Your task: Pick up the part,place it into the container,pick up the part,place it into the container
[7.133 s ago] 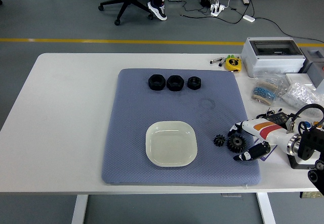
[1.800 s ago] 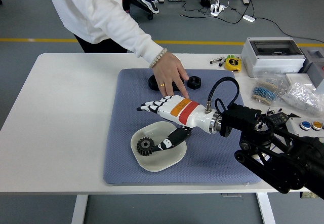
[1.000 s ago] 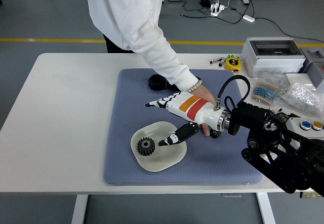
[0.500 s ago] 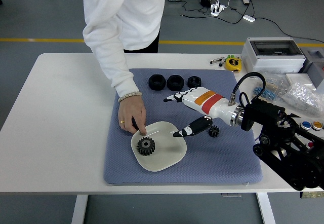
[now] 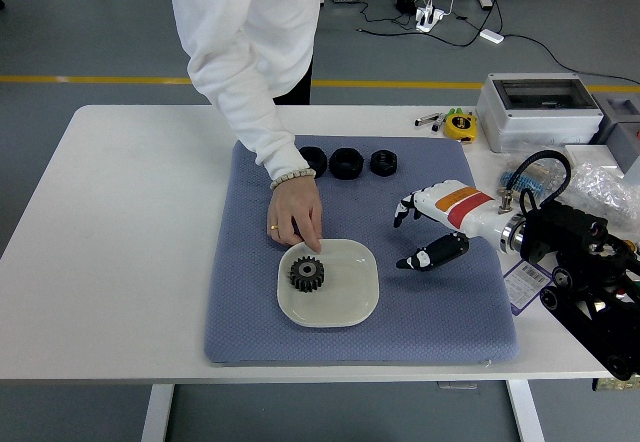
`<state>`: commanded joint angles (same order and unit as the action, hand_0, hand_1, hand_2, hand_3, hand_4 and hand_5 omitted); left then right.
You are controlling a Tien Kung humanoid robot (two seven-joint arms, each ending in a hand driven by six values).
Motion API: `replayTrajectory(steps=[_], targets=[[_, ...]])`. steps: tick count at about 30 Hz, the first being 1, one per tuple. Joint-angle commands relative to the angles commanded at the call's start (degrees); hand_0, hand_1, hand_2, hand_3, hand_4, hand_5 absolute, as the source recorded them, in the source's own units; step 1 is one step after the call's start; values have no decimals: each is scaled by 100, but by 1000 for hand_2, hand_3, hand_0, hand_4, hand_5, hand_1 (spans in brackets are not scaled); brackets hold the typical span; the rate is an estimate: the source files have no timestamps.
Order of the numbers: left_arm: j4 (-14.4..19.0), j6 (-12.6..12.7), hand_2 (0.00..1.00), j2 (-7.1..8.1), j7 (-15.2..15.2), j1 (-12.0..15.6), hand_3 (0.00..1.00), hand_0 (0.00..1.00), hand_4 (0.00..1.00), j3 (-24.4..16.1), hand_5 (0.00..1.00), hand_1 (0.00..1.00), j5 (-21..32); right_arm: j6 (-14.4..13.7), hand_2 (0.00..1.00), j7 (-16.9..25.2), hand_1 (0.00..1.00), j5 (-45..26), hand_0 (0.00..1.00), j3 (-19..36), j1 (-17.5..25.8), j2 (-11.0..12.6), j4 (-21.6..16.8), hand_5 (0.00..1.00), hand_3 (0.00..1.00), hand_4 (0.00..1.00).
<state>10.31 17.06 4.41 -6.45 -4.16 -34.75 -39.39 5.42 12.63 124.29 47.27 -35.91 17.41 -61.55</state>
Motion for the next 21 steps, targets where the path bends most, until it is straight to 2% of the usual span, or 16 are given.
replayTrajectory(steps=[6, 14, 21], targets=[[0, 0, 706, -8, -5, -4, 567, 693, 651, -2, 578, 656, -14, -3, 624, -4, 552, 46, 528, -12, 54, -4, 226, 503, 574, 920], [0, -7, 706, -9, -13, -2, 567, 693, 651, 26, 578, 656, -9, -195, 610, 49, 544, 27, 514, -18, 36, -59, 554, 492, 565, 907], [0, -14, 707, -6, -14, -11, 567, 692, 651, 53, 577, 656, 3, -304, 587, 87, 526, 34, 488, -26, 43, -50, 663, 477, 553, 880]])
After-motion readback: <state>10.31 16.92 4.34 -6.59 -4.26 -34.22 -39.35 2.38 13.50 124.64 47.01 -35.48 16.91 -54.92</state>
